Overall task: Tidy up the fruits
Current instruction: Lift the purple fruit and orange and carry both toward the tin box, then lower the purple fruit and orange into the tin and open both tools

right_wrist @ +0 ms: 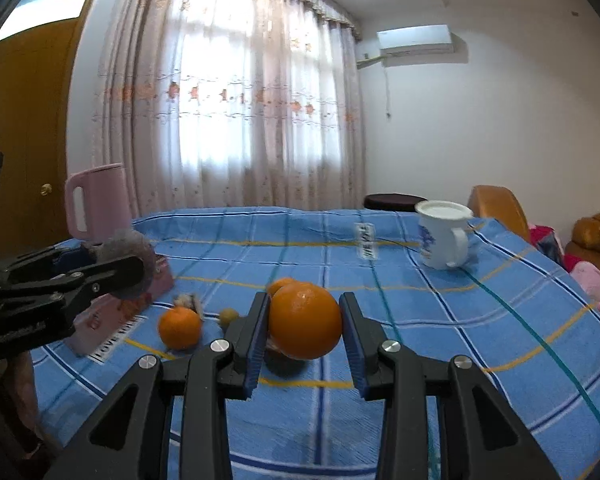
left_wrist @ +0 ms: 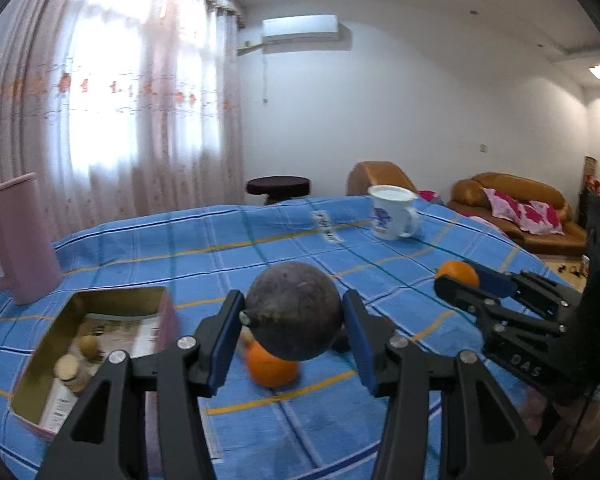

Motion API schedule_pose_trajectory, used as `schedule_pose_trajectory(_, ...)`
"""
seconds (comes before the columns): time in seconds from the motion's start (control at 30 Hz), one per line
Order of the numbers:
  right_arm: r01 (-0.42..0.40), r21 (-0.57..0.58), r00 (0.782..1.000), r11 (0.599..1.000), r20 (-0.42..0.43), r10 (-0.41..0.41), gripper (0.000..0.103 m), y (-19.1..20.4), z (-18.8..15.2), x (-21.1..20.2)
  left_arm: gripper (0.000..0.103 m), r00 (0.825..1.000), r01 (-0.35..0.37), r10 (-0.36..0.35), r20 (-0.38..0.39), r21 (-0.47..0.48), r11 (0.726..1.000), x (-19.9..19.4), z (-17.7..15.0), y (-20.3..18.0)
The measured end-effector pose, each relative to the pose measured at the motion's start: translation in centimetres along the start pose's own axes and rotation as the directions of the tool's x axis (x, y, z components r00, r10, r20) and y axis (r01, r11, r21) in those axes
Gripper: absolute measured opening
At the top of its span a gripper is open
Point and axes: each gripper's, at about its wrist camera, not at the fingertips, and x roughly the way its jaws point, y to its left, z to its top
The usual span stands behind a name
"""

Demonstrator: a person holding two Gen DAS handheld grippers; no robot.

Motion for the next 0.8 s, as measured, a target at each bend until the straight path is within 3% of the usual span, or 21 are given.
schedule_pose_trajectory(0.2, -0.113, -0.017, 0.994, 0.993, -0.003, 0.113, 0.037, 3.1, 1.8, 1.4, 0.052, 0.995, -0.102, 0.101, -0.021, -0.045, 0.994, -0.5, 0.2, 4.2)
schedule_pose_trajectory(0.4, -0.231, -0.054, 0.973, 0.971, -0.014, 0.231, 0.037, 7.3, 4.3, 3.7, 0.052, 0.982, -0.183, 0.177, -0.063, -0.090, 0.979, -0.7, -0.3, 8.3)
schedule_pose_trajectory(0.8, -0.364, -0.124, 0.931, 0.923, -0.087, 0.355, 0.037, 15.3, 6.4, 8.6, 0.052, 0.960, -0.269, 0.254, -0.115, -0.148, 0.952, -0.8, -1.5, 13.6)
